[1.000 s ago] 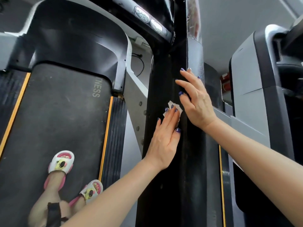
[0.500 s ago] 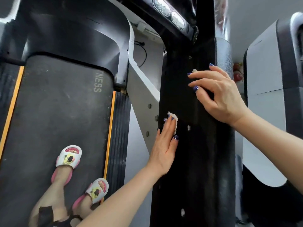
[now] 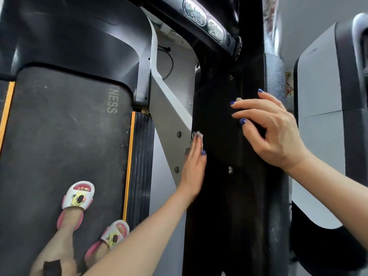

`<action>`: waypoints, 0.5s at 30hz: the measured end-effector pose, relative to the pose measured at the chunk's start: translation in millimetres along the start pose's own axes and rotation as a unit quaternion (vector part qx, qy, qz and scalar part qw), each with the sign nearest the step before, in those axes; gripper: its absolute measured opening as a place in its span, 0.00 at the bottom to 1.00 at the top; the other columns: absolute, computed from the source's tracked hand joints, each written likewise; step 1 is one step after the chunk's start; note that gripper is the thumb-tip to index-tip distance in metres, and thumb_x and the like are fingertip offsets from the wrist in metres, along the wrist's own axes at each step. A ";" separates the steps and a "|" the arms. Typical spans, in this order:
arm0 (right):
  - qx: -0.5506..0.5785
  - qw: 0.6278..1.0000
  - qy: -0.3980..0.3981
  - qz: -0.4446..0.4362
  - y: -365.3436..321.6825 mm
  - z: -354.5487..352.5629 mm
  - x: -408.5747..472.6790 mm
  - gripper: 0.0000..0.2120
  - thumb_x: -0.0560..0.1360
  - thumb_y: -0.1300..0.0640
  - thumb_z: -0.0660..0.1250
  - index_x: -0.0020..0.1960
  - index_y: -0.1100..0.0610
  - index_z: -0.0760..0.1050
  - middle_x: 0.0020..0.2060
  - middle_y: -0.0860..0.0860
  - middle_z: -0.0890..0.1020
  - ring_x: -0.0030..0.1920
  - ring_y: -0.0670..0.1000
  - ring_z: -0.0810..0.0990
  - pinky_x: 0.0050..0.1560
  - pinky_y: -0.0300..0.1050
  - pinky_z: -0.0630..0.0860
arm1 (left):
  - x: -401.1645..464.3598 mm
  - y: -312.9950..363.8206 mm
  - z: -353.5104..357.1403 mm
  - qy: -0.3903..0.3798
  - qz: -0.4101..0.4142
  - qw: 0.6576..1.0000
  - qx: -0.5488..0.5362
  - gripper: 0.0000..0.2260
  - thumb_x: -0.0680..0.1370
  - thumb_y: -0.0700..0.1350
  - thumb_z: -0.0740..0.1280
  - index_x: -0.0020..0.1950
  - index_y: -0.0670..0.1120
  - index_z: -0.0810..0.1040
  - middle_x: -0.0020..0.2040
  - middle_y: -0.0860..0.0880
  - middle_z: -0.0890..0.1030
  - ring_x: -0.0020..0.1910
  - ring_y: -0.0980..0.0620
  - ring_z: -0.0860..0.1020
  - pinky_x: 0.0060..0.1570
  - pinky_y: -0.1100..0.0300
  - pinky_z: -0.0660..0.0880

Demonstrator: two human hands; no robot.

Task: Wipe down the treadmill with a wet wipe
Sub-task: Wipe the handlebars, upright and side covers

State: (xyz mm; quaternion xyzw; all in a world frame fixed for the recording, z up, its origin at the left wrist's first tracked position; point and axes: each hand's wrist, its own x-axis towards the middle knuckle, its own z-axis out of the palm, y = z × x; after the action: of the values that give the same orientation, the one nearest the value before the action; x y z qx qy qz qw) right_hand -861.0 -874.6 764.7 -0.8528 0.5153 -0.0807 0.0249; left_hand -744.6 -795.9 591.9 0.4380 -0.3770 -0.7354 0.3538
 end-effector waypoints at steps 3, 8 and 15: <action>0.000 1.000 0.002 0.002 -0.3 1.2 0.3 0.12 0.77 0.61 0.62 0.50 0.61 0.85 0.57 0.53 0.84 0.59 0.50 0.82 0.74 0.56 0.66 | 32.4 19.3 -2.1 0.007 0.023 0.999 0.025 0.27 0.82 0.55 0.48 0.80 0.57 0.45 0.82 0.59 0.45 0.78 0.65 0.44 0.79 0.57 0.42; -0.005 1.000 0.005 0.004 -0.7 1.0 0.3 0.12 0.77 0.61 0.63 0.49 0.62 0.85 0.56 0.53 0.85 0.58 0.50 0.82 0.75 0.54 0.66 | -23.0 -3.8 10.1 -0.025 0.078 0.996 0.033 0.28 0.81 0.68 0.45 0.79 0.62 0.41 0.81 0.64 0.40 0.79 0.66 0.41 0.75 0.69 0.41; -0.006 1.000 0.004 0.005 -1.9 0.2 1.4 0.12 0.76 0.62 0.62 0.48 0.62 0.85 0.55 0.54 0.85 0.56 0.51 0.83 0.74 0.54 0.66 | 22.4 28.1 0.6 -0.015 0.090 0.993 0.071 0.32 0.81 0.63 0.46 0.83 0.52 0.45 0.82 0.59 0.42 0.80 0.63 0.41 0.81 0.51 0.43</action>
State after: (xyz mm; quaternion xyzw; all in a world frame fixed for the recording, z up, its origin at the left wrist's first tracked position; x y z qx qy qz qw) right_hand -858.7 -874.9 764.9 -0.8500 0.5202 -0.0806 0.0183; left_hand -748.0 -827.9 607.9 0.4153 -0.4716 -0.6782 0.3809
